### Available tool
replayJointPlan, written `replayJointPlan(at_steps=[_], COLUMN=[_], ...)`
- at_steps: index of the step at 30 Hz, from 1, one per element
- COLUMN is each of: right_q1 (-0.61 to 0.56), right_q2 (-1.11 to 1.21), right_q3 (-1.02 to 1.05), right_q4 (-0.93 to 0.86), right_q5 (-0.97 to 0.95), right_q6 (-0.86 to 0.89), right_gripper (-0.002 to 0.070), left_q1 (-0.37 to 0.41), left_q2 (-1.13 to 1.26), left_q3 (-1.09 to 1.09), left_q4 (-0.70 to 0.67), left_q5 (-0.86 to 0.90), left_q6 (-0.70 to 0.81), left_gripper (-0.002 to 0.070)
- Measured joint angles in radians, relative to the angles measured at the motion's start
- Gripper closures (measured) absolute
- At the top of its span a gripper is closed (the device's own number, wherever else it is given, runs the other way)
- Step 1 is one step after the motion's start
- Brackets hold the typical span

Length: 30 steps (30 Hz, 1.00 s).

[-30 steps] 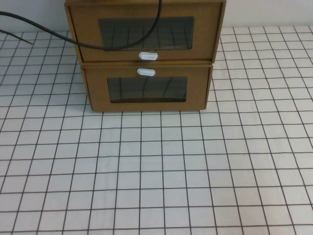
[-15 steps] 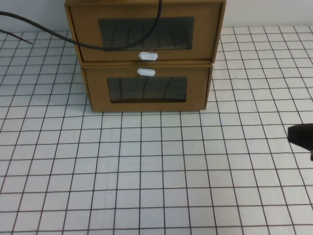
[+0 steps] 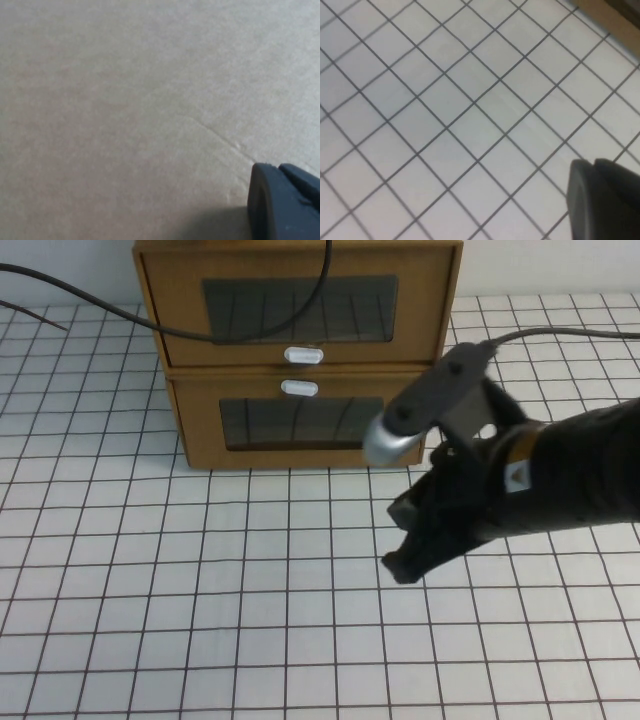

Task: Open the shoe box
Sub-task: 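Pull the top drawer of the cardboard box fully open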

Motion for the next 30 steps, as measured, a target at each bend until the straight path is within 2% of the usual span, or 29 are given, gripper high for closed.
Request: replayJointPlan(at_steps=[7, 11, 14, 22, 30], right_q1=[0.201, 0.223, 0.223, 0.223, 0.201], right_q2=[0.172, 0.24, 0.276, 0.36, 0.481], right_q3=[-0.102, -0.104, -0.104, -0.128, -0.234], right_q4=[-0.718, -1.072, -1.26, -1.645, -1.728], right_q5=[-0.019, -0.041, -0.059, -0.1, -0.102], right_q6=[0.343, 0.567, 0.695, 0.926, 0.969], right_gripper=[0.0689, 0.0687, 0.0654, 0.0463, 0.0432], left_q1=[0.0, 0.0, 0.0, 0.0, 0.0], left_q2=[0.0, 0.0, 0.0, 0.0, 0.0], left_q3=[0.0, -0.001, -0.002, -0.002, -0.002], left_q4=[0.0, 0.0, 0.0, 0.0, 0.0], left_q5=[0.001, 0.002, 0.002, 0.005, 0.007], left_q6=[-0.014, -0.02, -0.024, -0.036, -0.038], left_gripper=[0.0677, 0.0677, 0.0677, 0.0677, 0.0677])
